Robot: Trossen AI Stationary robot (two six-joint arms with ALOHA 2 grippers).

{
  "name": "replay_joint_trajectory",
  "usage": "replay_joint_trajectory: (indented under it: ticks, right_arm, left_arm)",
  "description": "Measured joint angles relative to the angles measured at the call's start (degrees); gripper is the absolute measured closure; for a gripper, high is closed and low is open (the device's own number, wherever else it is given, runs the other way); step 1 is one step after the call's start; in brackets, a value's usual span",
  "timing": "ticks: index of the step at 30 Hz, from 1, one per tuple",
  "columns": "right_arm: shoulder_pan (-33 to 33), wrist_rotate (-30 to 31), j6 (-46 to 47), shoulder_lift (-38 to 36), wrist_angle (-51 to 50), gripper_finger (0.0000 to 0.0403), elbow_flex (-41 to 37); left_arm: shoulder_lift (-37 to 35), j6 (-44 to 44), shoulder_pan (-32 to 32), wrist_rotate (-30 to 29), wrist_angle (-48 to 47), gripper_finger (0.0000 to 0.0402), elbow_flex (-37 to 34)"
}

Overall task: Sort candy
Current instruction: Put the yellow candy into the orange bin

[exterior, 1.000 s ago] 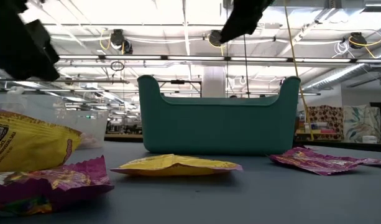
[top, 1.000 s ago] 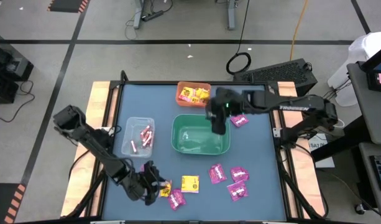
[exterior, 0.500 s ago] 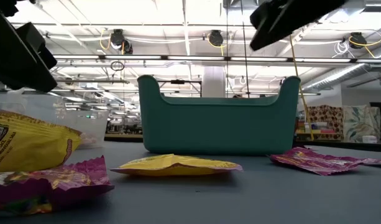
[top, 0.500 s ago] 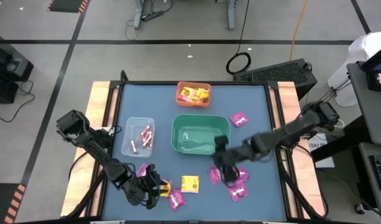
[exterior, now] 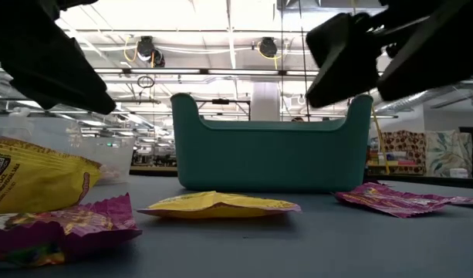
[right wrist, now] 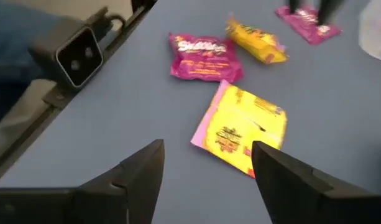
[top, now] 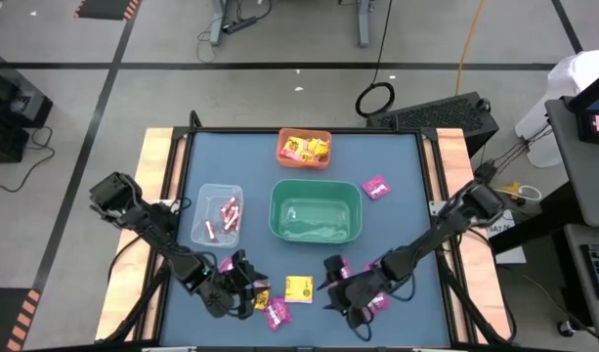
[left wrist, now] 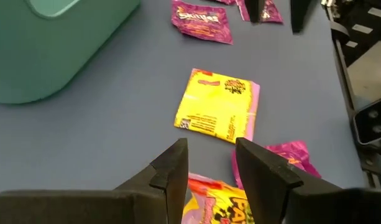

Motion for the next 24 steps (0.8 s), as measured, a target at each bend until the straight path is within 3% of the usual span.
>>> replay_joint_trajectory:
  ticks: [9,15,20,24]
  right_arm:
    - [-1.8,-0.2,-3.6,11.0,5.4,0.0138,5.7]
    - [-3.3,-0.1,-0.3,15.6,5.4,0.0138,7.7]
    - [-3.2,1.0,0.0,15.8,4.6,0.0158,7.7]
    - [-3.3,1.0,1.1,15.8,3.1,0.0199,7.7]
  left_arm:
    - [0.0,0.3,0.1,0.0,0.0,0.0262,0.0]
    - [0.0,0.1,0.1,0.0,0.1,0.0262,0.0]
    - [0.0,1.2,0.1,0.0,0.2,0.0262,0.0]
    - [0.0,1.5,0.1,0.0,0.2,0.0262,0.0]
